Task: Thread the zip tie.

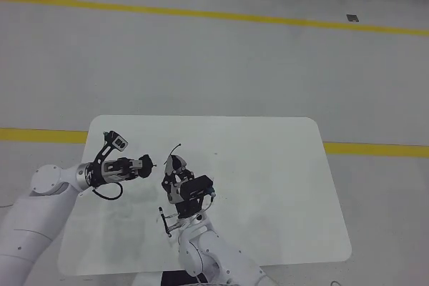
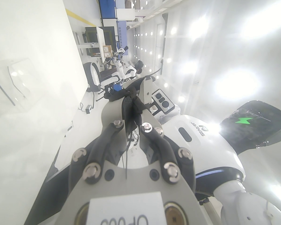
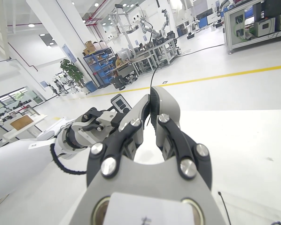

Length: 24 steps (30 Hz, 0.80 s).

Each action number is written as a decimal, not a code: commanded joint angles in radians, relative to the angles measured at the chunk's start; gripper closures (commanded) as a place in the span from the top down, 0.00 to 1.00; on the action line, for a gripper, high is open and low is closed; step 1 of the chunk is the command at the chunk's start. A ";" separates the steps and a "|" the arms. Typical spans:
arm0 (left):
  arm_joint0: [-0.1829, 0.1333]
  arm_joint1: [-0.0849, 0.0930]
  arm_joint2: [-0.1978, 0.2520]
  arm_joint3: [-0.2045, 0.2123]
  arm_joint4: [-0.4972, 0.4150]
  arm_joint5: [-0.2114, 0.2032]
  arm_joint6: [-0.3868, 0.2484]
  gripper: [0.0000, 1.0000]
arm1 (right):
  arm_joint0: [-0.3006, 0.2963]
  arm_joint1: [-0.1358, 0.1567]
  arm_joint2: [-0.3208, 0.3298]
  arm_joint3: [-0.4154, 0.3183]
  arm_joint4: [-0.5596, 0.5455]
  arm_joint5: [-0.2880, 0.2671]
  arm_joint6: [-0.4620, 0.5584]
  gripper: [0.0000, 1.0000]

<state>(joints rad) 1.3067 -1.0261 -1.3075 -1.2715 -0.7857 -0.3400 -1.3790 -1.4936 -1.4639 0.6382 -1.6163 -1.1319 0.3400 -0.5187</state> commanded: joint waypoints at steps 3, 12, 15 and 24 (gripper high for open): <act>0.000 0.000 0.000 0.000 0.000 0.000 0.000 0.00 | 0.007 -0.002 -0.007 0.005 0.003 0.000 -0.005 0.00; 0.000 0.000 0.000 0.000 0.000 0.000 0.000 0.00 | 0.002 -0.001 0.001 0.008 0.018 0.000 -0.008 0.00; 0.000 0.000 0.000 0.000 0.000 0.000 0.000 0.00 | 0.002 -0.001 0.001 0.008 0.018 0.000 -0.008 0.00; 0.000 0.000 0.000 0.000 0.000 0.000 0.000 0.00 | -0.003 -0.001 0.011 -0.012 0.004 -0.015 0.009 0.00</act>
<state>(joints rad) 1.3067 -1.0261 -1.3075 -1.2715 -0.7857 -0.3400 -1.3790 -1.4957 -1.4642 0.6488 -1.6267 -1.1257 0.3250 -0.5098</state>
